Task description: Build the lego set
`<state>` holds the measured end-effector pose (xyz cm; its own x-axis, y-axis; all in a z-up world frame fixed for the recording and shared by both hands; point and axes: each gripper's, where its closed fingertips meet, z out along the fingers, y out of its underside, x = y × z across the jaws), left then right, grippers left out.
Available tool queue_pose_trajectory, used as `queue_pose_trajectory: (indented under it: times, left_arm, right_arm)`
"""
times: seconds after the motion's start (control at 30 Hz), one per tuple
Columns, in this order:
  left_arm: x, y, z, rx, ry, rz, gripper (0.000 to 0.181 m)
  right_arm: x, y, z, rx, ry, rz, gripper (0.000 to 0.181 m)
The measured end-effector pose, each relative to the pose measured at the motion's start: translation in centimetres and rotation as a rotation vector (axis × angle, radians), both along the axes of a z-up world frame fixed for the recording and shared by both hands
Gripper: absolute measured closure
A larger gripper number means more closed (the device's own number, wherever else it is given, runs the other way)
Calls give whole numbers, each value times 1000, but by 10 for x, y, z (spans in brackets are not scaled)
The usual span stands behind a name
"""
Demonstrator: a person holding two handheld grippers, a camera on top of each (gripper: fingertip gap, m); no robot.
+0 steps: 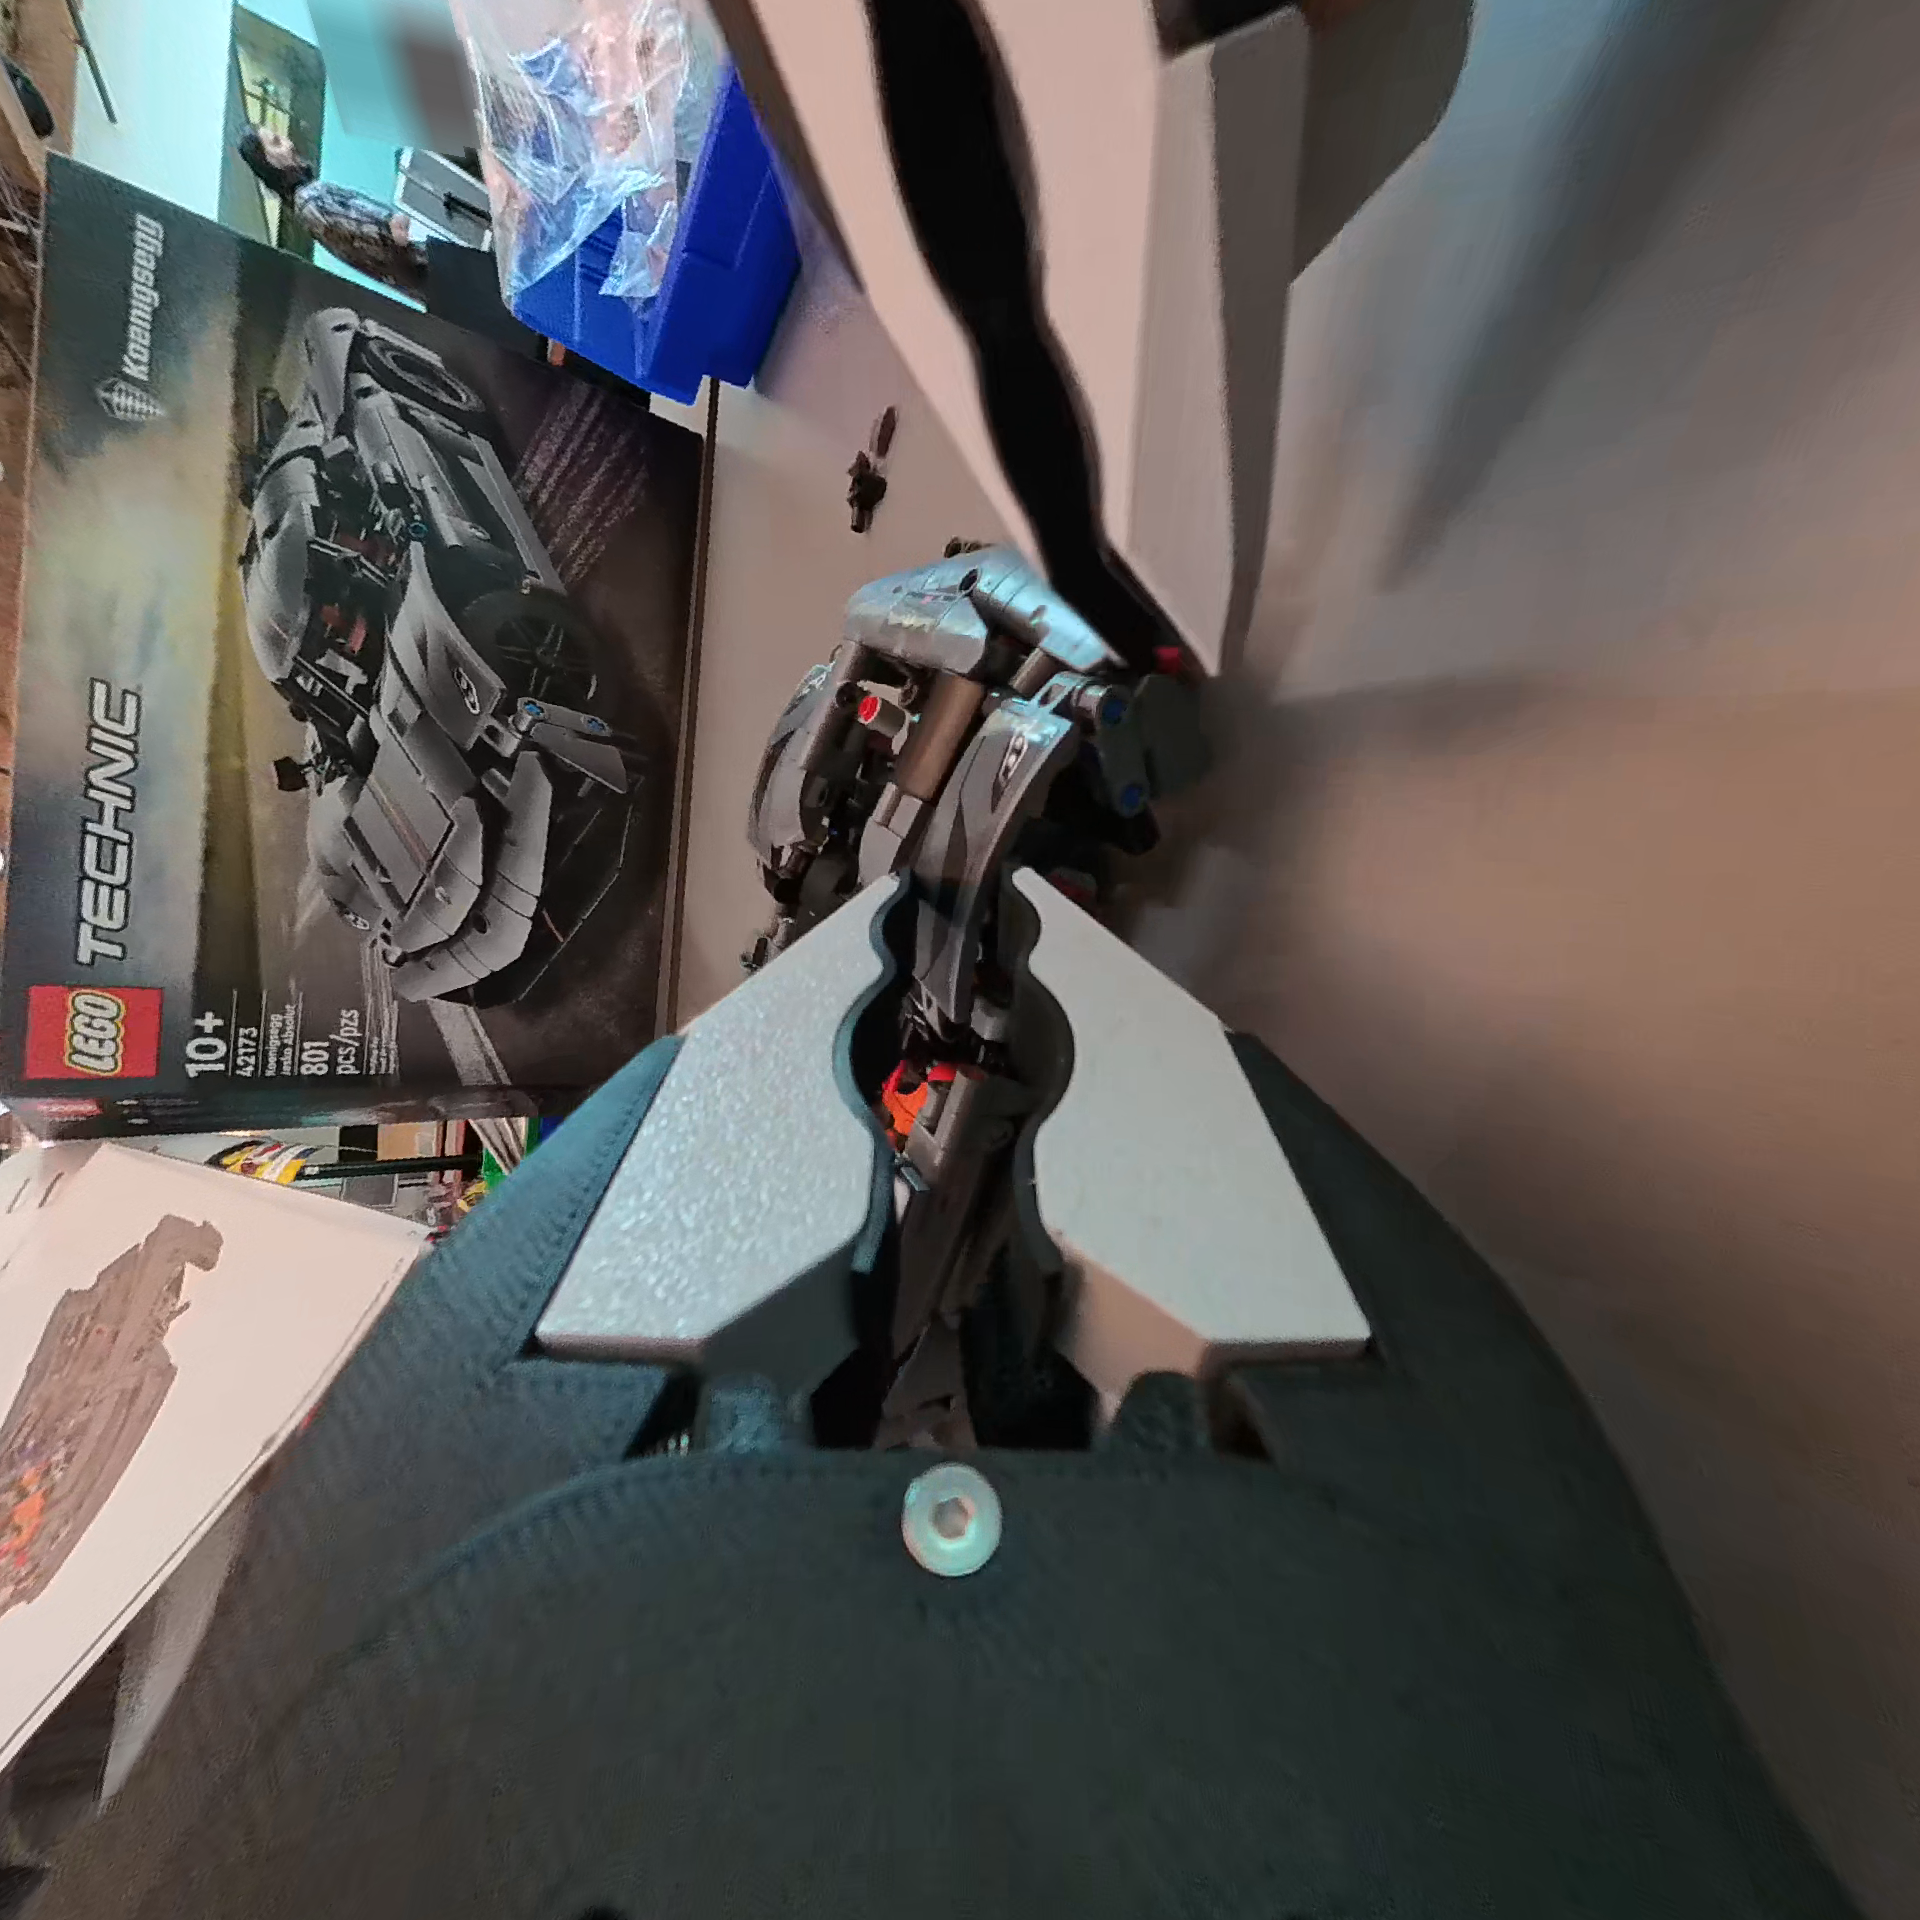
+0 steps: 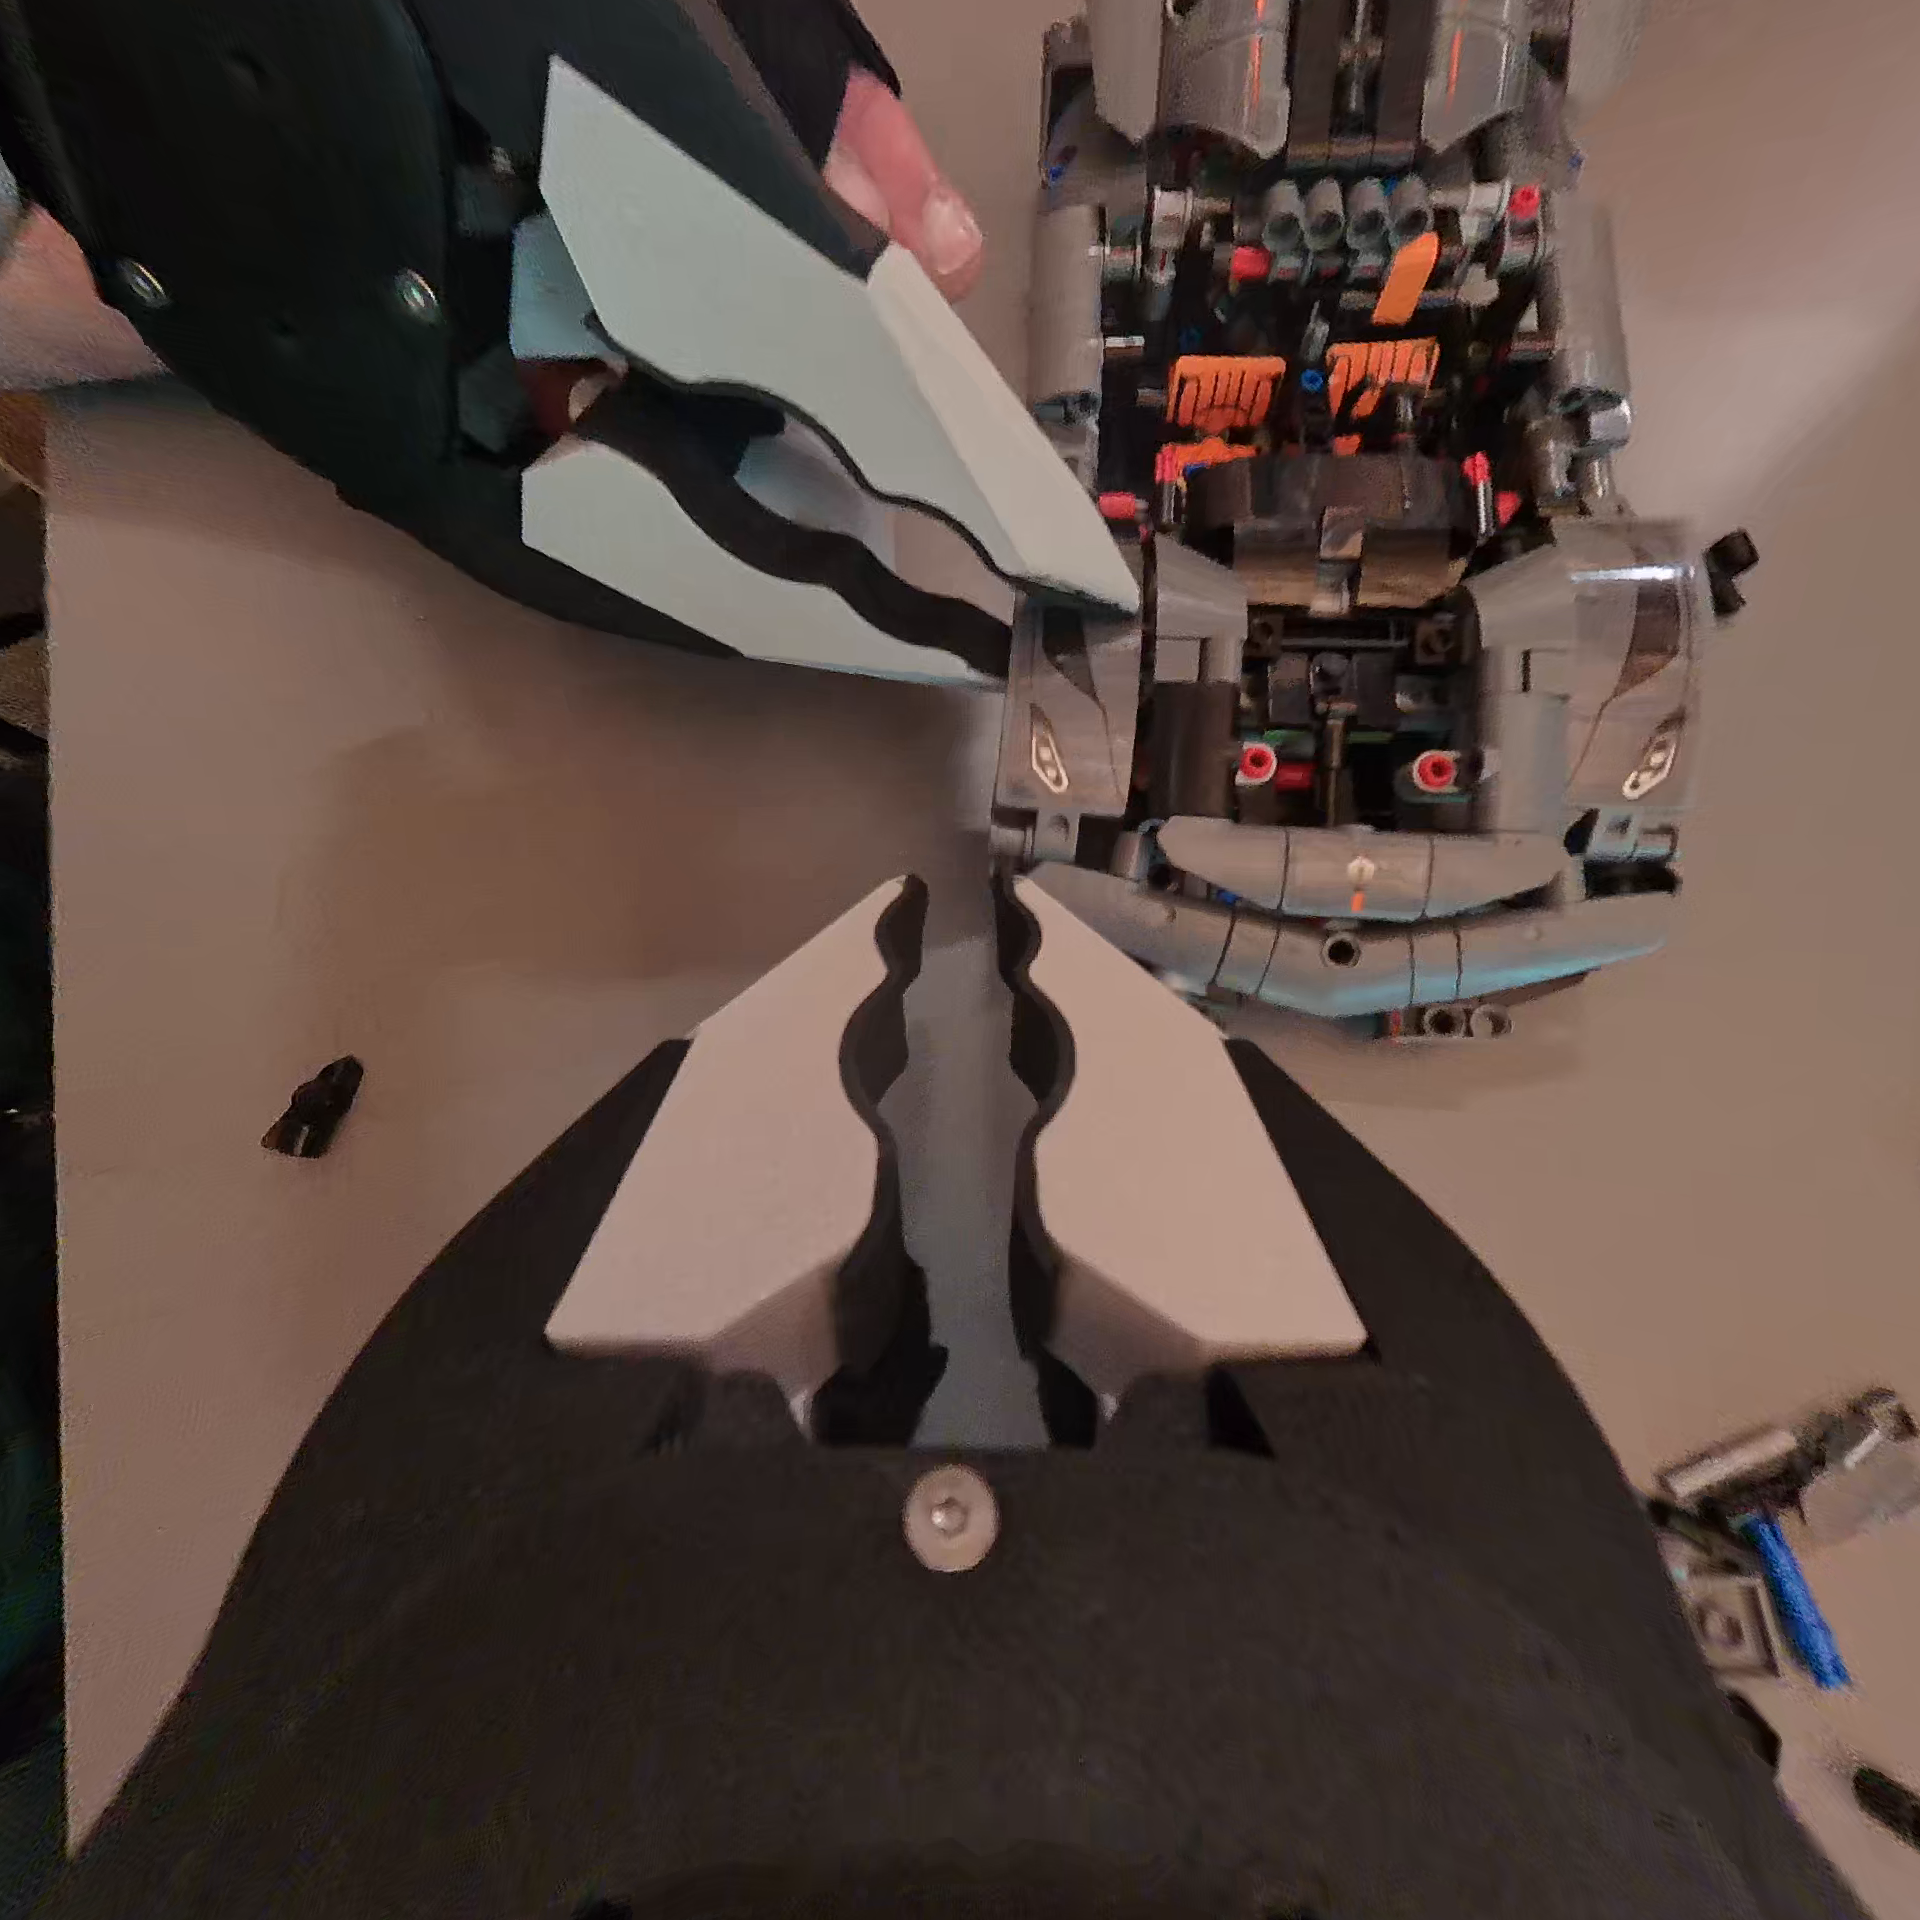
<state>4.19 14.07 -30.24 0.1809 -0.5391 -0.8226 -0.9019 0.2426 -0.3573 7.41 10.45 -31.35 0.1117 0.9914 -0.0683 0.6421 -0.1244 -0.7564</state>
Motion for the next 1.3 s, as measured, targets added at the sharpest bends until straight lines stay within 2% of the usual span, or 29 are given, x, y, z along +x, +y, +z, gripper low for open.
queue_pose_trajectory:
  times: [0.13,0.4,0.5,0.57,0.63,0.93,1.3]
  left_arm:
    - [1,1,1,7,-6,6,170]
    - [-2,5,2,-8,-45,25,170]
    - [-3,6,0,-14,-48,31,170]
    - [-3,6,-1,-8,-39,28,169]
    - [-3,7,0,1,-42,35,169]
    - [-4,9,3,2,-75,49,171]
    - [-3,6,4,10,-81,20,173]
  right_arm:
    - [3,0,-4,-30,4,-61,164]
    - [-9,6,-10,-161,48,-170,170]
    - [-13,2,-12,-272,75,-211,165]
    - [-12,6,-16,-287,74,-245,167]
    - [-13,9,-18,-307,83,-278,161]
    - [-17,15,-16,-284,103,-309,176]
    - [-15,9,-13,-300,97,-269,177]
